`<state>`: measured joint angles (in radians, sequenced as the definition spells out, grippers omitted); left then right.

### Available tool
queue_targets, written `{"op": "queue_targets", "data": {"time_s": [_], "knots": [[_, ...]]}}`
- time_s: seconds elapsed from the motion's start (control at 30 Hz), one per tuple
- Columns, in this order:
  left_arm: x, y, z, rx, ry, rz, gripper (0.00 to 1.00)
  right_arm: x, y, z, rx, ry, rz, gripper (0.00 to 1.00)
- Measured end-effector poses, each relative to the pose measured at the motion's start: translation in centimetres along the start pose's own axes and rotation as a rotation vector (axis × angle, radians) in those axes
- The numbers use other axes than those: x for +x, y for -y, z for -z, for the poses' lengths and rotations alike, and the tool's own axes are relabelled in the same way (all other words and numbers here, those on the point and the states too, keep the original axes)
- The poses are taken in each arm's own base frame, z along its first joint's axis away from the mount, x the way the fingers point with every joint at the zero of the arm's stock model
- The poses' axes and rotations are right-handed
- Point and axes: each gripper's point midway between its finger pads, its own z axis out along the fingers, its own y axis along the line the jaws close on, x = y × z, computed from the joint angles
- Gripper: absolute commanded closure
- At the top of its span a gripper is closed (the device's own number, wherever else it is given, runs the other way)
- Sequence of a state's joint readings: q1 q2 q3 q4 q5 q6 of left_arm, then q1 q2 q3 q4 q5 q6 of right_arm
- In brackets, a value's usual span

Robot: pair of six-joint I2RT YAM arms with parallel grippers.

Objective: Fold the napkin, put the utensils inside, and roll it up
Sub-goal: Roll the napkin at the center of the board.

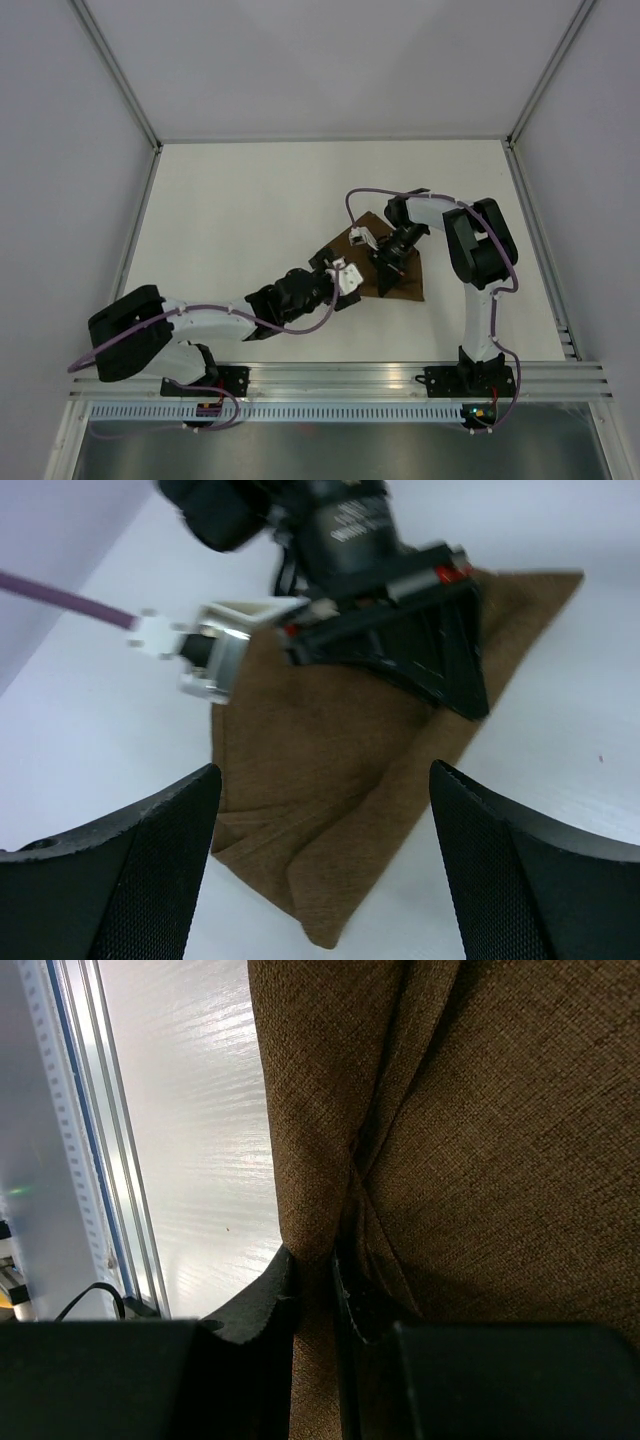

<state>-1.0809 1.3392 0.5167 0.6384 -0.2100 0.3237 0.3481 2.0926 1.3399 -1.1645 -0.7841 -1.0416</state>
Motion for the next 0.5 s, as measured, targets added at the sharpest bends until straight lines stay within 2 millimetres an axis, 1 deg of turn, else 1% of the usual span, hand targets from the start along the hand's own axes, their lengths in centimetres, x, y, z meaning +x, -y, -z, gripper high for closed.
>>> {"op": "queue_targets", "data": {"time_s": [0.17,0.23,0.3,0.5], "knots": [[3.5,5.5,-2.1,0.153,-0.115,-0.209,0.1,0.0,0.0,0.0,-0.018,0.008,-0.023,0.98],[4.2,6.9,-2.8,0.195,-0.14,-0.27,0.1,0.0,0.1,0.0,-0.023,0.009,-0.03,0.98],[4.7,7.7,-3.5,0.224,-0.156,-0.322,0.08,0.0,0.1,0.0,-0.029,0.012,-0.036,0.98],[5.5,8.5,-4.9,0.268,-0.177,-0.42,0.08,0.1,0.1,0.0,-0.035,0.02,-0.046,0.98]]}}
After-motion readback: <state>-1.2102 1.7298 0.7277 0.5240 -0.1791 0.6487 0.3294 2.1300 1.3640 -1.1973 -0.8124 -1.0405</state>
